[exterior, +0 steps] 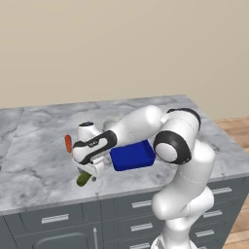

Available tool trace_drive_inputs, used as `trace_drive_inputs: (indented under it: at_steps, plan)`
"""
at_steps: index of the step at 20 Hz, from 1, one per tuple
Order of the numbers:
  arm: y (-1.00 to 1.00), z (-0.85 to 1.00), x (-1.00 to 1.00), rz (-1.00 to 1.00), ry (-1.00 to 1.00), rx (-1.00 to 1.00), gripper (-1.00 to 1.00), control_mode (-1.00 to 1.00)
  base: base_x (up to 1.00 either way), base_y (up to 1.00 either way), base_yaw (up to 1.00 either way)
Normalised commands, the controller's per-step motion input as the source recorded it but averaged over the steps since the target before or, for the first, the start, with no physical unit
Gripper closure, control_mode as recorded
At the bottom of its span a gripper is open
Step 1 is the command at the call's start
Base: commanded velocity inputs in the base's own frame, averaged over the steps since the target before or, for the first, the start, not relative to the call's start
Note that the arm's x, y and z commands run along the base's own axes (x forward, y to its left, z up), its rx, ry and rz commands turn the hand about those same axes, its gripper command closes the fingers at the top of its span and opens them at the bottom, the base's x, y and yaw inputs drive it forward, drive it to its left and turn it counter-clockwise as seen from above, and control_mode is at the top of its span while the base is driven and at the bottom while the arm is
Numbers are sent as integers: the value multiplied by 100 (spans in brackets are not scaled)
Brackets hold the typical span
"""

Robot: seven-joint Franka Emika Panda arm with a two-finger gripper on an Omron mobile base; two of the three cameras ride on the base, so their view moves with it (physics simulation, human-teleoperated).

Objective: Place the two vegetables and bowl onto the tray for setting up a vegetable dip station.

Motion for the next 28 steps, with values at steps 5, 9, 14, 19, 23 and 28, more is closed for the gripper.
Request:
trace_drive_inputs:
  at_steps: [5, 9, 14, 19, 23, 28]
  plan:
    - [0, -26, 0, 0, 2, 0, 100, -100, 0, 0, 0]
    - [0, -13, -1, 0, 2, 0, 100, -100, 0, 0, 0]
    - [-9, 3, -10, -1, 0, -2, 100, -100, 0, 0, 0]
    - [-19, 24, -15, -9, 5, 0, 100, -100, 0, 0, 0]
    - [-19, 31, -13, -13, 6, 0, 100, -100, 0, 0, 0]
    - [-20, 24, -17, -13, 6, -1, 100, -100, 0, 0, 0]
